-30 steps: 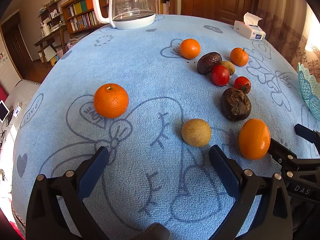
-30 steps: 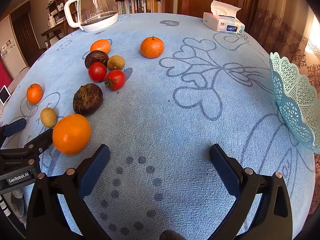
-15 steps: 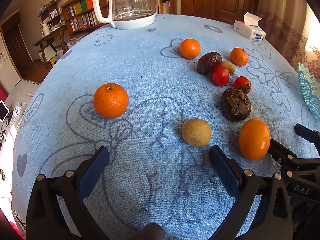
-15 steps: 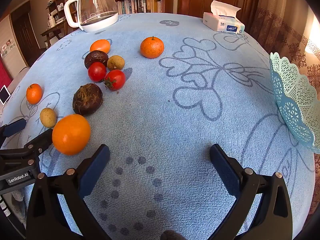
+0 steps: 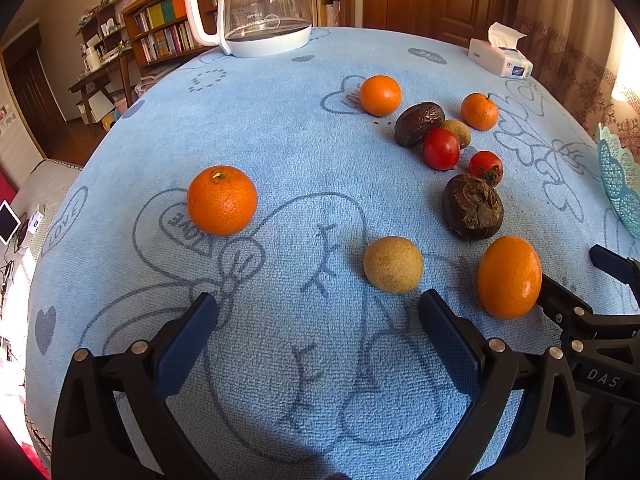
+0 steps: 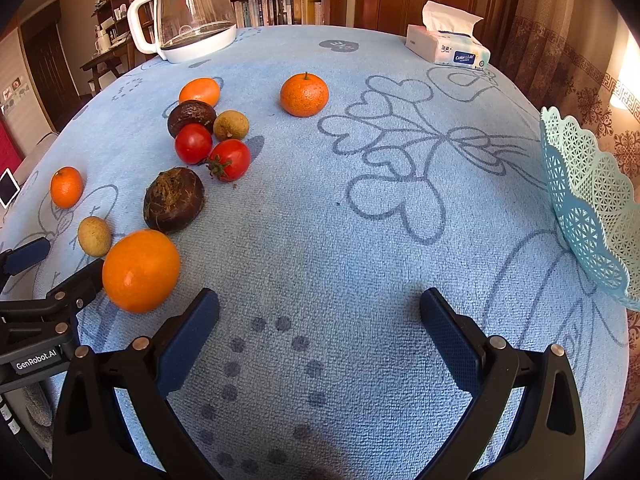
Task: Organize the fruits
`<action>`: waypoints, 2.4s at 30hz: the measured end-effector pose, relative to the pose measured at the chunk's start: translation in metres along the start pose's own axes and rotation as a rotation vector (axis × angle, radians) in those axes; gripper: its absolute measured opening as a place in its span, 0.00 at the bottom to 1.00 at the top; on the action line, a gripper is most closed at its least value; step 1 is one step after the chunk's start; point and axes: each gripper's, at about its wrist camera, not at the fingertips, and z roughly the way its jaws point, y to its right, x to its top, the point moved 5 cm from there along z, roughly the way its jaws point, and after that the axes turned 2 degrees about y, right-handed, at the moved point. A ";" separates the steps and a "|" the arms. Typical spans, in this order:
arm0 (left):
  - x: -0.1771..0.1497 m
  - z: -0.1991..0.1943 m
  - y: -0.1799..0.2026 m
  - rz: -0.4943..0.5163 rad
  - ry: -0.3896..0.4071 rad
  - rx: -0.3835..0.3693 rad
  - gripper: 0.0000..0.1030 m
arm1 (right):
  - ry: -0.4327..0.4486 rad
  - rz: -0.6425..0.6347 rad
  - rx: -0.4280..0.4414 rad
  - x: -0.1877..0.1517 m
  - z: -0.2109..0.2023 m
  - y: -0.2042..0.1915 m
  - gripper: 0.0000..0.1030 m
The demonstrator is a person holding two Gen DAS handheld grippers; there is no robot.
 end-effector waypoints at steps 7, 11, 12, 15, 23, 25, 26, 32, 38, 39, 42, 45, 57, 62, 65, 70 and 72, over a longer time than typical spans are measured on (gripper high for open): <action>0.000 0.000 0.001 0.000 0.000 0.000 0.95 | -0.001 -0.001 -0.001 0.000 0.000 0.000 0.98; 0.000 -0.002 -0.001 -0.003 0.002 -0.003 0.95 | -0.001 -0.001 -0.001 0.000 0.000 0.000 0.98; 0.000 -0.002 -0.001 -0.002 0.002 -0.003 0.95 | -0.001 -0.001 -0.001 0.001 0.000 0.000 0.98; 0.000 -0.002 -0.001 -0.003 0.002 -0.004 0.95 | -0.001 0.000 -0.001 0.001 0.000 0.000 0.98; 0.000 -0.002 -0.001 -0.003 0.002 -0.003 0.95 | -0.001 -0.001 -0.001 0.001 0.001 0.000 0.98; 0.000 -0.002 -0.001 -0.003 0.002 -0.003 0.95 | -0.001 -0.001 -0.001 0.001 0.001 0.000 0.98; 0.000 -0.002 -0.001 -0.003 0.002 -0.003 0.95 | -0.001 -0.001 -0.001 0.001 0.001 0.000 0.98; 0.000 -0.002 -0.001 -0.003 0.003 -0.003 0.95 | -0.001 -0.001 -0.001 0.000 0.000 0.000 0.98; 0.000 -0.002 -0.001 -0.003 0.003 -0.003 0.95 | -0.001 -0.001 0.000 0.001 0.000 0.000 0.98; 0.000 -0.002 -0.001 -0.003 0.003 -0.003 0.95 | -0.001 -0.001 0.000 0.000 0.000 0.000 0.98; 0.000 -0.002 -0.001 -0.003 0.003 -0.003 0.95 | -0.001 -0.001 0.000 0.001 0.000 0.000 0.98; 0.001 -0.002 0.000 0.001 0.005 0.002 0.95 | -0.001 -0.001 0.000 0.001 0.000 0.000 0.98; 0.001 -0.011 0.000 -0.013 0.041 -0.082 0.95 | 0.022 0.036 0.074 0.003 -0.005 0.005 0.98; 0.002 -0.030 -0.007 -0.044 0.123 -0.174 0.95 | 0.066 0.089 0.167 0.006 -0.016 0.010 0.98; 0.001 -0.042 -0.012 -0.049 0.168 -0.200 0.95 | 0.112 0.129 0.218 0.010 -0.026 0.013 0.98; 0.004 -0.057 -0.032 -0.057 0.235 -0.157 0.95 | 0.171 0.164 0.251 0.015 -0.038 0.017 0.98; 0.006 -0.060 -0.044 -0.078 0.254 -0.132 0.95 | 0.186 0.165 0.260 0.016 -0.042 0.017 0.98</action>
